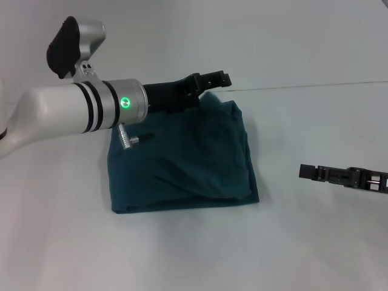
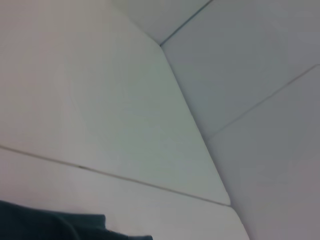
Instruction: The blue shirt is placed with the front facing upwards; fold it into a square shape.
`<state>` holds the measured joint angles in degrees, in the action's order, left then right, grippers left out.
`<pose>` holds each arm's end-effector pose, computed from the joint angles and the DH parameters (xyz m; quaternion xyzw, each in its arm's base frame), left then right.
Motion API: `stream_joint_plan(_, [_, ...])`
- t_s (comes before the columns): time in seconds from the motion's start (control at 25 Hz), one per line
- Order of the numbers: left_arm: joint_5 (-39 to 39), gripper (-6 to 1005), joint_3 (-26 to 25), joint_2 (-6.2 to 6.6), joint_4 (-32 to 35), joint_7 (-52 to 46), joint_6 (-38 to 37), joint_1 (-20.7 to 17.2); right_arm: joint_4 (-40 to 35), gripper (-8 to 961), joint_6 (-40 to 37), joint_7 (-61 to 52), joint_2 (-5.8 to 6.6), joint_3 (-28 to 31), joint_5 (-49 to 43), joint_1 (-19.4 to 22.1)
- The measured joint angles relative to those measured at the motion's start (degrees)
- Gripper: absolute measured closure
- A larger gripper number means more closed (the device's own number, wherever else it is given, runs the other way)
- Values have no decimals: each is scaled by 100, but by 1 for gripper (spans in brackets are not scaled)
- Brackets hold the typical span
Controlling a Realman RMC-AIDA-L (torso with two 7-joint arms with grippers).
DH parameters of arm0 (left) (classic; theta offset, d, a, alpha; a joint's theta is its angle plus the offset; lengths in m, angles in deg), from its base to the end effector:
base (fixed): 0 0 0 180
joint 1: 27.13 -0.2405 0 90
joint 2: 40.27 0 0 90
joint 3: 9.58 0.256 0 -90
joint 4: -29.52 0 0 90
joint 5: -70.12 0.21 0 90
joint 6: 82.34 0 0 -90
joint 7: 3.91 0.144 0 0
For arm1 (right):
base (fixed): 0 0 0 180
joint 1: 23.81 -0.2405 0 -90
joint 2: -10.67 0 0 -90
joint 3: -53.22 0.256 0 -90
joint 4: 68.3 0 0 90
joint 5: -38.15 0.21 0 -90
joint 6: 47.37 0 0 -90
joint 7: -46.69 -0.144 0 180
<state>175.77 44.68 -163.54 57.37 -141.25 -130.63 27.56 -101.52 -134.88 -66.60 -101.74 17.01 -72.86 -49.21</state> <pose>-0.1290 0.4514 -0.0687 -0.7556 -0.5725 -0.2831 0.1455 0.3165 0.3195 0.0460 -0.7870 0.5315 0.2886 0.1216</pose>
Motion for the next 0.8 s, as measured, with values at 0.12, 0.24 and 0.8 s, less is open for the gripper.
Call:
stream_joint_plan(0.12, [57,49,140,-36,120,7,125,-61,0,70,-8,0,-2,0,0,0])
stream_joint_plan(0.24, [58,49,222,-39,167,30,168,-82,0,70,-12,0,-4,0,0,2])
stream_joint_plan(0.8, [-696,49,152,123,1009,138,-799,-1184,0,71,9,5,26,0,-111,-22])
